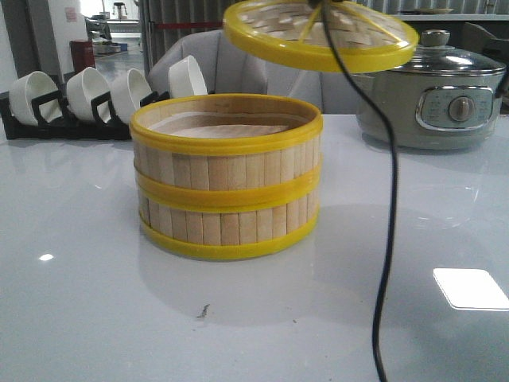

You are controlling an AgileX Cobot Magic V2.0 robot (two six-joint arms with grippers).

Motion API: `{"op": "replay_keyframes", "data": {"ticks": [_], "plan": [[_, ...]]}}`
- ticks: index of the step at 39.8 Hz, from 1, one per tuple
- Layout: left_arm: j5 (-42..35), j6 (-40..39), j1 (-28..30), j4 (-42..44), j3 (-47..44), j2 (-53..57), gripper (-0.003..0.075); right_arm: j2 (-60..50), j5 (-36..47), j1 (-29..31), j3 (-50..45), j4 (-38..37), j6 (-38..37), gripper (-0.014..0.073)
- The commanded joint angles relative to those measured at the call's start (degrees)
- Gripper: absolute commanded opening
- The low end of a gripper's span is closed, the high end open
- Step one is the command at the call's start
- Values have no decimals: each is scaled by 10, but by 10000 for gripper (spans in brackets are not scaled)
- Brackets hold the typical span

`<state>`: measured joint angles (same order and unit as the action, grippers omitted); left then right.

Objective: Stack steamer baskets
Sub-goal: 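Grasp the woven bamboo lid at its centre hub with the right gripper, then carry the lid over the stack and lower it onto the top basket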

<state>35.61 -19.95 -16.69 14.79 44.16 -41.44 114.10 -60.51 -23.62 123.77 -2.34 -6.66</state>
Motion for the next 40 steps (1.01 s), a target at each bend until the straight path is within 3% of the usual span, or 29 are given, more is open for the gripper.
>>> {"op": "replay_keyframes", "data": {"ticks": [1,12,40], "plan": [[-44,-7,-4,4,15,-1,85,-15,30,-25,39,-3,4,54],[-44,-7,-4,4,15,-1,85,23,30,-72,51,-3,10,54],[-44,-7,-4,4,15,-1,85,44,4,-99,51,-3,13,54]]}}
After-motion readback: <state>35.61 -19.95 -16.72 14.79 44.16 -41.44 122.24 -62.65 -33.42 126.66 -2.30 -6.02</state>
